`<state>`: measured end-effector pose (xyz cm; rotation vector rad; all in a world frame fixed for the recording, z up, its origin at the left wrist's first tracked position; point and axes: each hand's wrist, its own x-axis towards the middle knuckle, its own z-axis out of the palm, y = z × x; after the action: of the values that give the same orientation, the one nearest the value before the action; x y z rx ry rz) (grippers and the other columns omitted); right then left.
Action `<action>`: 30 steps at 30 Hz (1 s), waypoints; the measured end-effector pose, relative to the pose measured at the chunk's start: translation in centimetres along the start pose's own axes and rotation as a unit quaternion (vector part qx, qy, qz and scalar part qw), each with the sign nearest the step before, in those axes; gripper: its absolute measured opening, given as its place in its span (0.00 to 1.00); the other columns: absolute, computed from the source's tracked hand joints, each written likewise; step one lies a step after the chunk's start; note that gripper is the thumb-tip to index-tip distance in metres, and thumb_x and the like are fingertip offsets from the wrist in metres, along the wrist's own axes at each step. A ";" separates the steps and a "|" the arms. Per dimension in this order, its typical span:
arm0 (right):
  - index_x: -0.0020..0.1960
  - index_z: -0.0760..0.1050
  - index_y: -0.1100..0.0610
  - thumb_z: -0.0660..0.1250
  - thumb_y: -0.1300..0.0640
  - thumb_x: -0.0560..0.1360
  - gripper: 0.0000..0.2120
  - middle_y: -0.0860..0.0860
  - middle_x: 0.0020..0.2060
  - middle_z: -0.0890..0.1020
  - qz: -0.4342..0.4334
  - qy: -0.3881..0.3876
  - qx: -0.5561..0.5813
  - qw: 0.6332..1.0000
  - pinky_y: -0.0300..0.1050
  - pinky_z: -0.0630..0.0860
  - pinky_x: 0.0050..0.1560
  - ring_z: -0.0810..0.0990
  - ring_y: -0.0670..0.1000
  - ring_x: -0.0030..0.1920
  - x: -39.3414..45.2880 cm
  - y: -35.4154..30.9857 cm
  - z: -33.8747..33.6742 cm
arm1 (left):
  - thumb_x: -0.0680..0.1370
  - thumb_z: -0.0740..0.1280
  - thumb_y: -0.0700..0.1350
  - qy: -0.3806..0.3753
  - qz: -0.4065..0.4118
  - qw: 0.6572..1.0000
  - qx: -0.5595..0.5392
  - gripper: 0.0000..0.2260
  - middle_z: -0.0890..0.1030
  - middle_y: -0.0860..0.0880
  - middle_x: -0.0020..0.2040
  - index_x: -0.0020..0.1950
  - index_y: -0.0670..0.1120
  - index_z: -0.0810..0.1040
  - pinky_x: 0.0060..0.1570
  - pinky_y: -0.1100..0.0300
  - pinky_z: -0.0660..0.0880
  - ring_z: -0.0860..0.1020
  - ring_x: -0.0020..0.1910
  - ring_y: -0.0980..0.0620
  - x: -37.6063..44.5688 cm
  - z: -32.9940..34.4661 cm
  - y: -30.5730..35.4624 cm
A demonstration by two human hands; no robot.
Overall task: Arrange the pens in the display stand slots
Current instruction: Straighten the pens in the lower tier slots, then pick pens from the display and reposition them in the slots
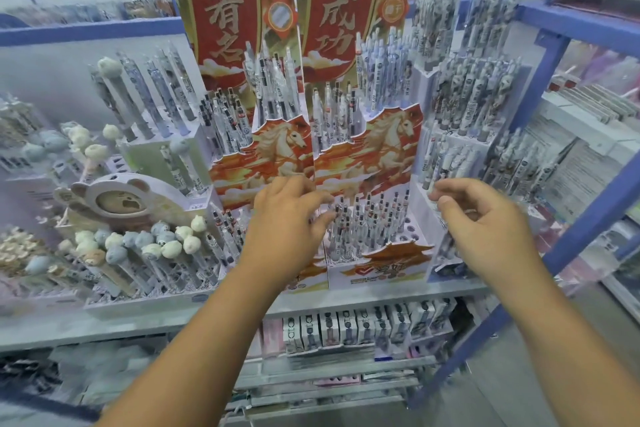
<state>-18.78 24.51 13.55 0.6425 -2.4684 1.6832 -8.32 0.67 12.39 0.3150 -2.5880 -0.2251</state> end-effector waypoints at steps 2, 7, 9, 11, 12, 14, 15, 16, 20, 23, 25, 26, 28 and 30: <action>0.51 0.79 0.40 0.66 0.57 0.81 0.11 0.42 0.48 0.86 -0.001 -0.021 0.008 1.000 0.50 0.81 0.52 0.83 0.47 0.50 -0.4 -0.5 0.5 | 0.80 0.69 0.50 0.029 -0.054 0.997 -0.044 0.11 0.79 0.54 0.55 0.61 0.53 0.83 0.60 0.52 0.68 0.73 0.58 0.50 -0.9 -1.4 -1.8; 0.50 0.81 0.40 0.66 0.52 0.80 0.08 0.42 0.46 0.86 -0.022 -0.098 -0.021 0.995 0.44 0.78 0.41 0.82 0.45 0.40 -0.6 -2.9 3.2 | 0.80 0.68 0.44 0.046 -0.140 0.987 -0.068 0.08 0.78 0.56 0.52 0.57 0.53 0.85 0.57 0.51 0.73 0.72 0.52 0.54 -3.5 -4.4 -6.9; 0.51 0.82 0.41 0.67 0.53 0.80 0.08 0.38 0.47 0.84 -0.060 -0.125 -0.040 0.990 0.37 0.74 0.42 0.79 0.39 0.42 -0.2 -4.5 5.1 | 0.81 0.68 0.45 -0.011 -0.144 0.985 -0.096 0.10 0.79 0.56 0.55 0.61 0.53 0.83 0.58 0.52 0.74 0.73 0.50 0.53 -3.6 -4.7 -7.3; 0.54 0.83 0.45 0.67 0.55 0.81 0.08 0.34 0.49 0.80 -0.099 -0.168 -0.068 0.978 0.34 0.72 0.51 0.76 0.36 0.47 0.3 -6.0 7.2 | 0.81 0.67 0.47 -0.058 -0.136 0.984 -0.099 0.12 0.79 0.54 0.63 0.64 0.53 0.81 0.64 0.53 0.72 0.75 0.59 0.51 -3.4 -4.6 -7.3; 0.56 0.82 0.47 0.66 0.55 0.81 0.08 0.34 0.49 0.78 -0.115 -0.199 -0.095 0.969 0.36 0.71 0.56 0.75 0.36 0.50 0.7 -6.4 8.3 | 0.82 0.66 0.48 -0.078 -0.127 0.985 -0.089 0.13 0.78 0.54 0.66 0.66 0.53 0.80 0.67 0.53 0.70 0.74 0.65 0.51 -3.3 -4.4 -7.4; 0.61 0.82 0.49 0.64 0.55 0.82 0.11 0.40 0.55 0.79 -0.135 -0.253 -0.173 0.942 0.44 0.71 0.64 0.74 0.43 0.59 1.9 -6.6 10.0 | 0.82 0.66 0.49 -0.108 -0.110 0.986 -0.066 0.15 0.77 0.53 0.70 0.68 0.54 0.79 0.70 0.55 0.67 0.71 0.70 0.51 -3.0 -4.4 -7.3; 0.63 0.81 0.50 0.63 0.56 0.83 0.12 0.43 0.59 0.80 -0.139 -0.270 -0.211 0.929 0.46 0.71 0.65 0.74 0.46 0.62 2.5 -6.6 10.6 | 0.82 0.65 0.49 -0.118 -0.101 0.986 -0.054 0.15 0.76 0.53 0.71 0.68 0.53 0.79 0.70 0.55 0.67 0.70 0.71 0.51 -2.8 -4.4 -7.3; 0.64 0.81 0.50 0.62 0.57 0.83 0.13 0.45 0.62 0.81 -0.140 -0.283 -0.241 0.918 0.45 0.71 0.64 0.74 0.48 0.63 3.2 -6.8 11.0 | 0.82 0.65 0.48 -0.123 -0.091 0.987 -0.043 0.15 0.76 0.52 0.71 0.68 0.53 0.79 0.70 0.54 0.67 0.70 0.71 0.50 -2.6 -4.5 -7.3; 0.67 0.79 0.46 0.61 0.62 0.83 0.18 0.47 0.63 0.81 -0.130 -0.347 -0.346 0.862 0.48 0.78 0.57 0.80 0.52 0.56 4.6 -7.7 11.9 | 0.81 0.66 0.48 -0.137 -0.039 0.990 -0.023 0.14 0.78 0.53 0.70 0.67 0.53 0.80 0.70 0.54 0.67 0.71 0.71 0.50 -1.8 -4.6 -7.7; 0.64 0.79 0.43 0.61 0.62 0.82 0.18 0.46 0.60 0.80 -0.099 -0.379 -0.350 0.851 0.55 0.82 0.50 0.82 0.53 0.47 4.8 -7.5 12.4 | 0.81 0.66 0.49 -0.160 -0.019 0.986 -0.031 0.13 0.81 0.56 0.64 0.66 0.55 0.81 0.64 0.56 0.71 0.76 0.65 0.54 -0.9 -5.1 -7.2; 0.60 0.80 0.43 0.63 0.58 0.82 0.14 0.46 0.59 0.81 -0.100 -0.364 -0.334 0.864 0.53 0.82 0.49 0.82 0.51 0.47 5.0 -7.0 12.6 | 0.81 0.67 0.49 -0.182 -0.013 0.983 -0.023 0.12 0.82 0.57 0.62 0.63 0.57 0.81 0.59 0.56 0.76 0.79 0.58 0.55 -0.4 -5.1 -6.8; 0.59 0.80 0.44 0.64 0.57 0.82 0.12 0.46 0.57 0.81 -0.102 -0.357 -0.327 0.869 0.50 0.81 0.46 0.81 0.49 0.45 5.1 -6.8 12.6 | 0.81 0.67 0.49 -0.192 -0.015 0.981 -0.022 0.11 0.83 0.57 0.61 0.62 0.58 0.82 0.54 0.57 0.78 0.79 0.53 0.56 -0.2 -5.1 -6.8; 0.58 0.80 0.45 0.65 0.55 0.82 0.09 0.44 0.53 0.80 -0.102 -0.355 -0.323 0.871 0.43 0.76 0.37 0.78 0.44 0.39 5.3 -6.6 12.4 | 0.81 0.67 0.49 -0.210 -0.024 0.977 -0.024 0.10 0.83 0.57 0.57 0.61 0.58 0.82 0.43 0.61 0.76 0.79 0.46 0.56 0.1 -4.9 -7.1; 0.58 0.80 0.47 0.65 0.55 0.82 0.08 0.44 0.52 0.81 -0.100 -0.361 -0.316 0.872 0.41 0.71 0.34 0.76 0.42 0.37 5.5 -6.3 12.5 | 0.81 0.67 0.49 -0.226 -0.024 0.974 -0.012 0.10 0.83 0.56 0.54 0.60 0.58 0.82 0.40 0.62 0.74 0.79 0.44 0.55 0.3 -4.6 -7.3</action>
<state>-19.31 9.59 15.82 1.5426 -2.9970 0.4965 -4.88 -6.89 14.82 0.3517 -3.0253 -0.3834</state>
